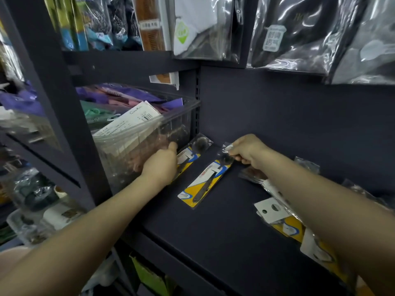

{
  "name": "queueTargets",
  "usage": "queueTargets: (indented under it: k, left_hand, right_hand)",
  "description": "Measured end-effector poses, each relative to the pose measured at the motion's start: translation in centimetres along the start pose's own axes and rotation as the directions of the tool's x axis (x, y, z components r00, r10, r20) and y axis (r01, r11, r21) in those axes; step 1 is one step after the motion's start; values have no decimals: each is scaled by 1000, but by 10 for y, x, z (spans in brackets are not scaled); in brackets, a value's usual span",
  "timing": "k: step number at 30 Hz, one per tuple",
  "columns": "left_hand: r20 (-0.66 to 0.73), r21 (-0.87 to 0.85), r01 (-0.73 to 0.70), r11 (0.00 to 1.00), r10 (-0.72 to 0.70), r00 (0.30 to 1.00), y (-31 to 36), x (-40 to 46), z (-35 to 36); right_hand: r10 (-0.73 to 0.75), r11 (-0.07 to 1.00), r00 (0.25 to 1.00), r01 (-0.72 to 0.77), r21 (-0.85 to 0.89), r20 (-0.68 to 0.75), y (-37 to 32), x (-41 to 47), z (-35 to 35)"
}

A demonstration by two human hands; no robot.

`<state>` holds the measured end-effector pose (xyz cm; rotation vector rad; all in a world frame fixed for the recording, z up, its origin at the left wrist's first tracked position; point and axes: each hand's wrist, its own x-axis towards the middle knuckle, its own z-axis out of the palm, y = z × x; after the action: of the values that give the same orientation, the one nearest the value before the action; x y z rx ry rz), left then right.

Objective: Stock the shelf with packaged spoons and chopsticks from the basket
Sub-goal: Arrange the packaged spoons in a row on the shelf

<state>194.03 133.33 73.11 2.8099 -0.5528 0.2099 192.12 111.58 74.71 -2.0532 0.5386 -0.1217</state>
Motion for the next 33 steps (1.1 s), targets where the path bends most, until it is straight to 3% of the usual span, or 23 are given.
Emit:
queueTargets:
  k: [3, 5, 10, 16, 19, 22, 24, 27, 30, 33]
  left_hand:
    - [-19, 76, -184, 980, 186, 982, 0, -5, 3]
    - [49, 79, -249, 965, 246, 968, 2, -14, 6]
    - [339, -66, -191, 979, 202, 919, 4, -20, 5]
    - [358, -49, -269, 962, 268, 894, -7, -10, 12]
    - [339, -57, -278, 959, 280, 898, -5, -8, 12]
    - [304, -54, -290, 956, 292, 907, -3, -3, 13]
    - [292, -6, -302, 953, 290, 911, -1, -2, 12]
    - [197, 110, -349, 931, 324, 925, 5, -3, 11]
    - [61, -67, -406, 911, 410, 910, 19, -5, 8]
    - [-35, -218, -499, 839, 505, 863, 38, -14, 2]
  right_hand:
    - [35, 998, 999, -35, -45, -5, -4, 7, 8]
    - [55, 998, 998, -56, -38, -7, -4, 11, 14]
    - [5, 998, 992, -13, -64, -126, -8, 22, 32]
    - [-39, 994, 986, 21, -110, -165, -11, 25, 26]
    - [-183, 960, 976, 153, -235, -113, -15, 11, 5]
    - [-275, 840, 959, 272, -470, 64, -16, -21, -22]
    - [-276, 672, 943, 328, -664, 186, -15, -49, -40]
    - [-214, 452, 948, 311, -836, 236, -5, -84, -61]
    - [-92, 421, 966, 258, -870, 242, 10, -108, -69]
    - [-202, 281, 960, 245, -928, 192, 23, -116, -54]
